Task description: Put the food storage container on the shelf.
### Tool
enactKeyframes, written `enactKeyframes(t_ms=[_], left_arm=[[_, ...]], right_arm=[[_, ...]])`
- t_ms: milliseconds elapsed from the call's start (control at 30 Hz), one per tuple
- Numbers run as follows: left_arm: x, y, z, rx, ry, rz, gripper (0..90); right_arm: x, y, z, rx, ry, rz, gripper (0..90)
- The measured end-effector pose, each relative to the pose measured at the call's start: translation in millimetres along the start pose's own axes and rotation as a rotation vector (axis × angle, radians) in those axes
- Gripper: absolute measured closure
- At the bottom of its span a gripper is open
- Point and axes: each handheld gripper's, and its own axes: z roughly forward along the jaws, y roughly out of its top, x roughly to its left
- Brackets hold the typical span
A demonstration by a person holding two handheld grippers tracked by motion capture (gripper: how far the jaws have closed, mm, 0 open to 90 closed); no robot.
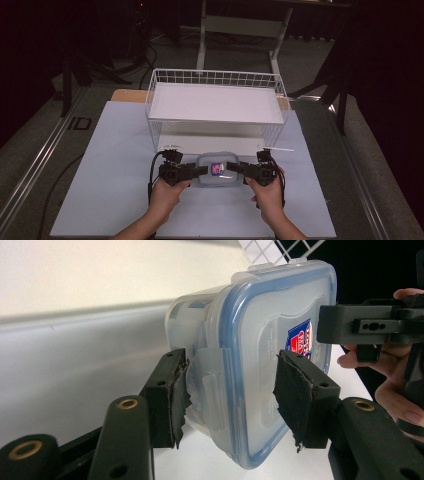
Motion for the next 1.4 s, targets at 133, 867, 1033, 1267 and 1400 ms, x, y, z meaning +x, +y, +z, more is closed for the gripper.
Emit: enactKeyframes(t_ms=[133, 867, 1033, 1267, 1400], left_arm=[[4.6, 9.7, 0.6, -0.013, 0.002, -0.002, 48.9], [45.1, 40.0, 24.4, -0.064, 0.001, 0.011, 48.4], [50.9, 42.6, 31.2, -0.066, 0.011, 0.017, 48.2], [56.4, 46.0, 42.4, -0.091, 0.022, 0.050, 48.1], [63.2, 46.9, 48.9, -0.091, 0.013, 0.026, 48.0]], right_arm=[[0.9, 12.1, 5.4, -0.027, -0.004, -0.002, 42.5], [-15.4, 39.8, 41.3, -0.108, -0.038, 0.035, 42.2], [-22.2, 38.8, 48.7, -0.119, -0.040, 0.072, 42.1], [-30.9, 39.4, 57.3, -0.146, -0.063, 0.064, 39.9], [-37.8, 38.7, 62.6, -0.145, -0.071, 0.090, 40.2]])
